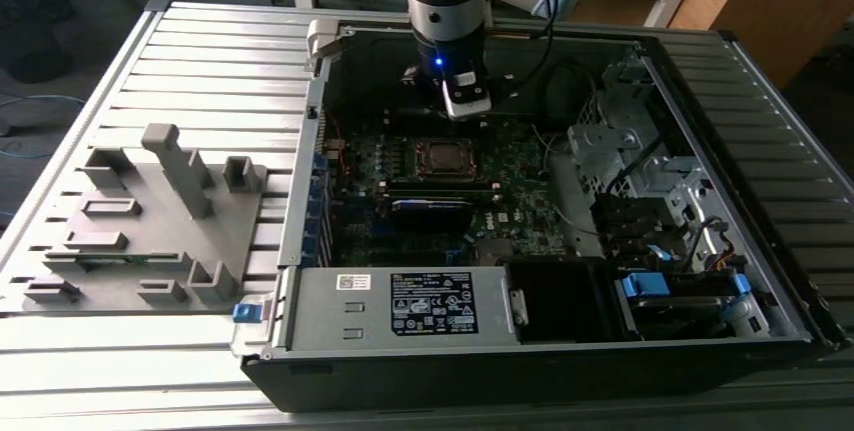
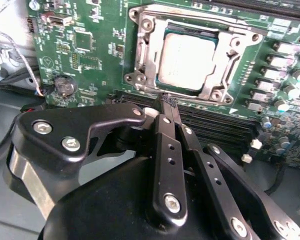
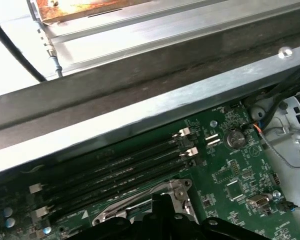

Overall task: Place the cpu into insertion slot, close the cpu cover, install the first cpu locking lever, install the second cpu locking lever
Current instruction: 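Install the first cpu locking lever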

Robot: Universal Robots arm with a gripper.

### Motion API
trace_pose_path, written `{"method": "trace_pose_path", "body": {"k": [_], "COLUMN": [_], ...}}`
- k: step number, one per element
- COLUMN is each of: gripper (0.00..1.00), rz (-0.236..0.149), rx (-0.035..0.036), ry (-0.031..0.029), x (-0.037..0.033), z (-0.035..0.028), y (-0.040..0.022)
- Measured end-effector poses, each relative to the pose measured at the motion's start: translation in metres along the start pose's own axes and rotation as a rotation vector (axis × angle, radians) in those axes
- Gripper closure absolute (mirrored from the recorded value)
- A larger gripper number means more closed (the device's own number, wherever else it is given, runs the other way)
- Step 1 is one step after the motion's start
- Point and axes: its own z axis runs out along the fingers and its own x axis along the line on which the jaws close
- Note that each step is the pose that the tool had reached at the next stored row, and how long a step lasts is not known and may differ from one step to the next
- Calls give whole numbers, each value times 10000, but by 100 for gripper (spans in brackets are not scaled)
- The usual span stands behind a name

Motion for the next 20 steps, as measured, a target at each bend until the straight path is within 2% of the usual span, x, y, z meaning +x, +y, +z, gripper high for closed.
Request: {"method": "trace_pose_path", "body": {"k": [5, 6, 7, 13, 14, 20], "gripper": [90, 90, 90, 90, 90, 90], "rz": [2, 0, 2, 49, 50, 50], "rx": [8, 37, 100, 611, 631, 634], "ry": [11, 30, 86, 675, 692, 693], "x": [-7, -9, -12, -34, -34, -34], "z": [2, 3, 5, 20, 20, 20], "y": [3, 4, 5, 11, 11, 11]}}
